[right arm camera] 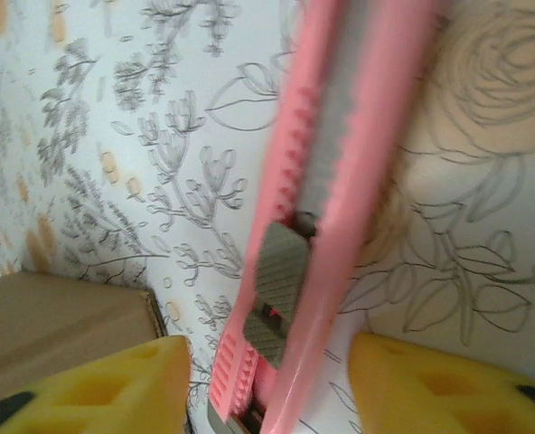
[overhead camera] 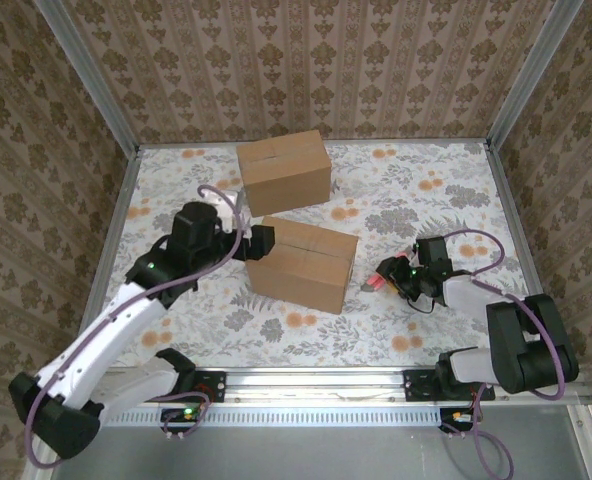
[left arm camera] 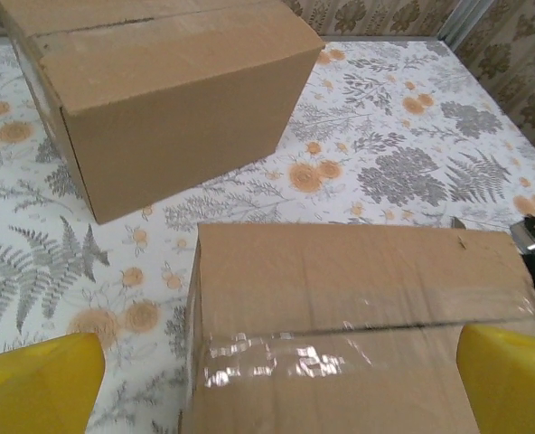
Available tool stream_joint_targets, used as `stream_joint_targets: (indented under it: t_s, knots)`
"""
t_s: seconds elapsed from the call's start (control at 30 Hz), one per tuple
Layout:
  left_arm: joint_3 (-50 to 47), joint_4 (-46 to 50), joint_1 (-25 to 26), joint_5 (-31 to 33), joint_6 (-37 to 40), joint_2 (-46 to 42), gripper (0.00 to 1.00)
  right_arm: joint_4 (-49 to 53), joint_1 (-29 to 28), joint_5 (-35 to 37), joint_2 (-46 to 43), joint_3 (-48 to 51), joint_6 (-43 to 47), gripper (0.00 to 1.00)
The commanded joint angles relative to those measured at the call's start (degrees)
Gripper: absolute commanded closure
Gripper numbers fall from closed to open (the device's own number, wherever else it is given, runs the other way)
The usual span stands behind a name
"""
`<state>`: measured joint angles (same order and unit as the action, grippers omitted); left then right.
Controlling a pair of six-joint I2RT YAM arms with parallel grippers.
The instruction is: Unpack the express box
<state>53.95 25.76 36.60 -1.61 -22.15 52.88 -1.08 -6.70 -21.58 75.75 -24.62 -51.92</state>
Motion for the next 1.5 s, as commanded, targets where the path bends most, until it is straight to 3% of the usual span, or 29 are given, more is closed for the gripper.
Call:
stream_joint_targets:
  t_s: [0.0,0.07,0.17,0.2,0.27,0.33,0.4,0.43,0.6,0.77,0.9,1.13,1.47]
  knots:
    - [-3.23,8.16,-0.31,-2.72,-4.22,-5.04,0.0,6.9,0.28,5.74,-0.45,0.87,-0.4,0.34]
    - [-5.28,10.79,-0.3,-3.6,-6.22,-8.12,0.03,7.9,0.28,5.72,-1.66,0.61,-0.12,0.23]
    - [-8.42,14.18,-0.15,-5.51,-9.31,-12.51,0.15,11.36,0.28,5.02,-4.65,-1.32,1.98,0.02]
    - [-9.43,15.27,-0.13,-6.27,-10.33,-13.9,0.21,13.0,0.28,4.66,-6.0,-2.51,3.21,0.0]
    - [-11.4,17.22,0.01,-7.35,-12.34,-16.36,0.42,16.92,0.23,3.74,-9.05,-5.5,6.42,0.0]
    - [-13.69,18.72,0.27,-8.01,-14.74,-18.87,0.75,20.89,0.19,2.77,-12.64,-9.22,10.39,0.0]
    - [-16.18,19.04,0.47,-8.64,-16.81,-20.95,0.96,24.21,0.2,1.42,-15.45,-12.99,13.94,0.0]
    - [-17.8,18.7,0.65,-8.94,-17.95,-21.91,1.0,25.45,0.2,0.27,-16.64,-15.56,15.8,0.0]
    - [-27.08,6.82,1.11,-12.36,-23.79,-21.34,1.0,29.43,-0.94,-6.57,-13.9,-28.56,24.12,0.0]
    - [-30.62,-10.81,1.19,-12.66,-26.54,-10.83,1.0,31.38,-6.46,-8.18,-2.75,-40.7,29.97,0.0]
    - [-27.47,-18.35,1.11,-11.8,-24.95,-0.96,1.0,27.9,-9.8,-8.95,5.6,-44.48,29.58,0.0]
    - [-21.93,-21.72,-0.3,-11.56,-21.56,10.07,1.0,20.27,-13.25,-10.29,11.55,-42.93,24.84,0.0]
    - [-18.42,-21.09,-7.08,-12.96,-18.0,13.98,1.0,10.14,-20.16,-6.73,5.47,-30.45,15.09,0.0]
